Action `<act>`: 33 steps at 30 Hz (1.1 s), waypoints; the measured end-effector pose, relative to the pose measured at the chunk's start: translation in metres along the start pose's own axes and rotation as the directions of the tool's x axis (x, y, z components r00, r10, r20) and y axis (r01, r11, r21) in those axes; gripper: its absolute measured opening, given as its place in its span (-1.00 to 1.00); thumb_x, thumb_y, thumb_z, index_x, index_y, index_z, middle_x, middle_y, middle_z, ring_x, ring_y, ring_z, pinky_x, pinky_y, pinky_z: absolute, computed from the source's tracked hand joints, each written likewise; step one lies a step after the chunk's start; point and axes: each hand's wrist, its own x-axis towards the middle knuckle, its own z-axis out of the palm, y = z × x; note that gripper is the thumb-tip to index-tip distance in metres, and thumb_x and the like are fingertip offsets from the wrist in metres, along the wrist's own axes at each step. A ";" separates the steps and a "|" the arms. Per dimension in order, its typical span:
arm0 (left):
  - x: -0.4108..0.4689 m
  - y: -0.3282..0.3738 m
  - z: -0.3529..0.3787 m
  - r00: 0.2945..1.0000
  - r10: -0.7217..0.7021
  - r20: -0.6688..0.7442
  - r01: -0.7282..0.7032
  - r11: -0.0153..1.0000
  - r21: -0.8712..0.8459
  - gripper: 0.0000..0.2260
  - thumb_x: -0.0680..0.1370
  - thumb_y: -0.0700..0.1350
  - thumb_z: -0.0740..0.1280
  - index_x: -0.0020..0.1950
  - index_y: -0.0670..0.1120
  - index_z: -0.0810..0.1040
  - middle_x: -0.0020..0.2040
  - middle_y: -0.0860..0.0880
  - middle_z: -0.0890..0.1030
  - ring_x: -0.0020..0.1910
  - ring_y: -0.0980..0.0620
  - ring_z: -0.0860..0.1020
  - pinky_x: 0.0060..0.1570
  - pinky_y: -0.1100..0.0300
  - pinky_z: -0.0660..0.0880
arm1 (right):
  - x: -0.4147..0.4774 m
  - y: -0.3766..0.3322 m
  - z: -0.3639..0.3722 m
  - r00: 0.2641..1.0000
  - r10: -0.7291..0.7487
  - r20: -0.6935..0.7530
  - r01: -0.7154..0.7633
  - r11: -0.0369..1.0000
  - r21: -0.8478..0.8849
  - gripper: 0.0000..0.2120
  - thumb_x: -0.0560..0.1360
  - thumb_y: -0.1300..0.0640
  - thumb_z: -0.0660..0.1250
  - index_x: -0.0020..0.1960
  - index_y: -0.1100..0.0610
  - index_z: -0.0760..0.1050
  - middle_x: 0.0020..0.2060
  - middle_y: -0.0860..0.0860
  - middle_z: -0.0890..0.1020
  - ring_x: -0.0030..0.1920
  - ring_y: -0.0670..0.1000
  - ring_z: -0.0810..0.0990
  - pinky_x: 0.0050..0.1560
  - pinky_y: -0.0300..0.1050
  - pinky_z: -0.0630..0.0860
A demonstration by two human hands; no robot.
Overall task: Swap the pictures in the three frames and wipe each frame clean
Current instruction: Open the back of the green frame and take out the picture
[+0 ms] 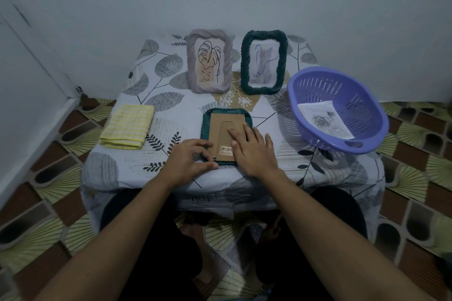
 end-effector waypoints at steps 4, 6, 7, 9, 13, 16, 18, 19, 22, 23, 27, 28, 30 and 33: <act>0.004 0.002 -0.008 0.996 -0.055 0.070 0.058 0.998 -0.031 -0.73 0.29 0.29 0.52 -0.14 0.17 0.70 0.25 0.16 0.53 0.27 0.18 0.47 0.34 0.11 0.35 | 0.000 0.000 0.000 1.000 -0.001 0.004 0.001 1.000 0.003 -0.54 0.69 -0.12 -0.11 0.59 -0.25 0.02 0.63 0.01 0.03 0.61 0.10 -0.04 0.56 0.22 -0.16; 0.011 0.004 -0.009 0.997 -0.058 0.047 0.057 0.998 0.032 -0.46 0.36 0.40 0.29 0.15 0.09 0.66 0.35 0.02 0.48 0.35 0.05 0.42 0.38 0.03 0.31 | 0.001 0.001 0.000 1.000 0.000 0.007 0.000 1.000 0.002 -0.53 0.69 -0.12 -0.11 0.59 -0.26 0.01 0.63 0.01 0.02 0.61 0.10 -0.04 0.56 0.23 -0.16; 0.016 0.004 -0.007 0.997 -0.069 0.026 0.066 0.993 0.094 -0.35 0.40 0.41 0.18 0.30 0.03 0.58 0.40 -0.04 0.44 0.39 -0.03 0.38 0.40 -0.04 0.28 | 0.001 0.000 0.001 1.000 0.001 0.008 -0.001 1.000 0.003 -0.54 0.69 -0.13 -0.11 0.59 -0.26 0.02 0.63 0.01 0.02 0.61 0.11 -0.04 0.56 0.23 -0.16; 0.026 0.006 -0.002 0.990 -0.142 -0.013 0.141 0.967 0.214 -0.23 0.46 0.39 0.03 0.51 -0.06 0.34 0.50 -0.10 0.34 0.46 -0.14 0.27 0.44 -0.14 0.21 | 0.001 0.000 0.001 1.000 -0.001 0.008 0.001 1.000 0.005 -0.54 0.69 -0.13 -0.11 0.58 -0.26 0.02 0.63 0.01 0.02 0.61 0.11 -0.04 0.56 0.23 -0.17; 0.035 0.005 0.013 0.973 -0.229 -0.008 0.215 0.902 0.375 -0.26 0.62 0.31 0.00 0.63 -0.14 -0.02 0.62 -0.13 0.11 0.58 -0.17 0.06 0.54 -0.13 -0.01 | 0.001 0.001 0.001 1.000 0.009 0.015 -0.009 1.000 0.008 -0.54 0.69 -0.13 -0.11 0.59 -0.26 0.02 0.63 0.01 0.01 0.61 0.11 -0.06 0.55 0.22 -0.18; 0.034 0.006 0.019 0.973 -0.229 -0.007 0.205 0.859 0.468 -0.25 0.62 0.33 -0.03 0.63 -0.14 -0.05 0.62 -0.11 0.10 0.60 -0.17 0.02 0.55 -0.10 -0.07 | 0.001 0.001 0.000 1.000 0.003 0.018 -0.004 1.000 0.023 -0.54 0.69 -0.14 -0.12 0.58 -0.26 0.03 0.63 0.00 0.01 0.61 0.10 -0.07 0.56 0.22 -0.19; 0.034 0.005 0.019 0.975 -0.223 -0.020 0.206 0.857 0.473 -0.21 0.57 0.37 -0.07 0.63 -0.13 -0.03 0.62 -0.10 0.12 0.59 -0.16 0.03 0.55 -0.10 -0.07 | 0.001 0.002 -0.001 1.000 -0.001 0.031 0.000 0.999 0.037 -0.54 0.69 -0.15 -0.12 0.58 -0.26 0.03 0.63 0.00 -0.01 0.61 0.10 -0.08 0.56 0.22 -0.20; 0.034 0.005 0.018 0.975 -0.221 -0.028 0.209 0.859 0.467 -0.18 0.54 0.39 -0.08 0.63 -0.13 -0.01 0.62 -0.09 0.14 0.59 -0.16 0.04 0.55 -0.10 -0.06 | 0.001 0.002 -0.001 0.999 -0.005 0.038 0.003 0.999 0.048 -0.54 0.69 -0.15 -0.12 0.58 -0.27 0.03 0.63 -0.01 -0.01 0.61 0.09 -0.09 0.55 0.22 -0.21; 0.034 0.003 0.018 0.976 -0.212 -0.048 0.211 0.869 0.447 -0.17 0.51 0.41 -0.07 0.63 -0.11 0.04 0.61 -0.07 0.17 0.59 -0.15 0.07 0.54 -0.11 -0.03 | 0.005 0.004 -0.004 0.997 -0.007 0.081 -0.001 0.995 0.097 -0.55 0.69 -0.16 -0.07 0.57 -0.27 0.07 0.63 -0.03 -0.02 0.61 0.08 -0.09 0.54 0.20 -0.23; 0.034 0.003 0.018 0.977 -0.207 -0.052 0.209 0.872 0.442 -0.17 0.51 0.41 -0.06 0.62 -0.10 0.05 0.61 -0.07 0.18 0.58 -0.15 0.08 0.54 -0.11 -0.03 | 0.006 0.005 -0.007 0.996 -0.006 0.090 -0.006 0.991 0.136 -0.55 0.69 -0.14 -0.02 0.57 -0.27 0.10 0.63 -0.03 -0.01 0.61 0.07 -0.08 0.54 0.19 -0.23; 0.035 0.003 0.018 0.978 -0.198 -0.067 0.207 0.872 0.443 -0.16 0.50 0.42 -0.05 0.62 -0.10 0.07 0.60 -0.07 0.20 0.58 -0.15 0.09 0.54 -0.12 0.00 | 0.006 0.012 -0.018 0.999 0.034 0.004 -0.032 0.895 0.445 -0.41 0.58 0.08 0.26 0.56 -0.14 0.21 0.57 0.07 0.23 0.57 0.09 0.16 0.55 0.21 0.06; 0.034 0.003 0.017 0.978 -0.199 -0.067 0.208 0.872 0.443 -0.16 0.51 0.42 -0.04 0.62 -0.10 0.07 0.60 -0.07 0.21 0.58 -0.16 0.10 0.54 -0.13 0.01 | 0.004 0.013 -0.021 0.997 0.074 -0.033 -0.048 0.868 0.495 -0.37 0.53 0.11 0.30 0.57 -0.09 0.22 0.54 0.08 0.29 0.53 0.12 0.24 0.51 0.22 0.17; 0.034 0.003 0.017 0.978 -0.198 -0.066 0.207 0.872 0.443 -0.17 0.52 0.42 -0.03 0.62 -0.11 0.07 0.60 -0.08 0.21 0.58 -0.16 0.10 0.54 -0.13 0.02 | -0.001 0.016 -0.027 0.982 0.178 -0.058 -0.134 0.884 0.448 -0.35 0.53 0.10 0.32 0.57 -0.02 0.20 0.49 0.08 0.32 0.48 0.15 0.28 0.46 0.20 0.24; 0.034 0.004 0.017 0.978 -0.197 -0.070 0.208 0.875 0.438 -0.22 0.57 0.38 0.04 0.62 -0.11 0.07 0.60 -0.08 0.21 0.58 -0.16 0.10 0.53 -0.13 0.02 | -0.009 0.022 -0.036 0.968 0.249 0.008 -0.244 0.940 0.237 -0.37 0.55 -0.09 0.32 0.55 0.03 0.22 0.48 0.05 0.33 0.47 0.13 0.25 0.40 0.14 0.18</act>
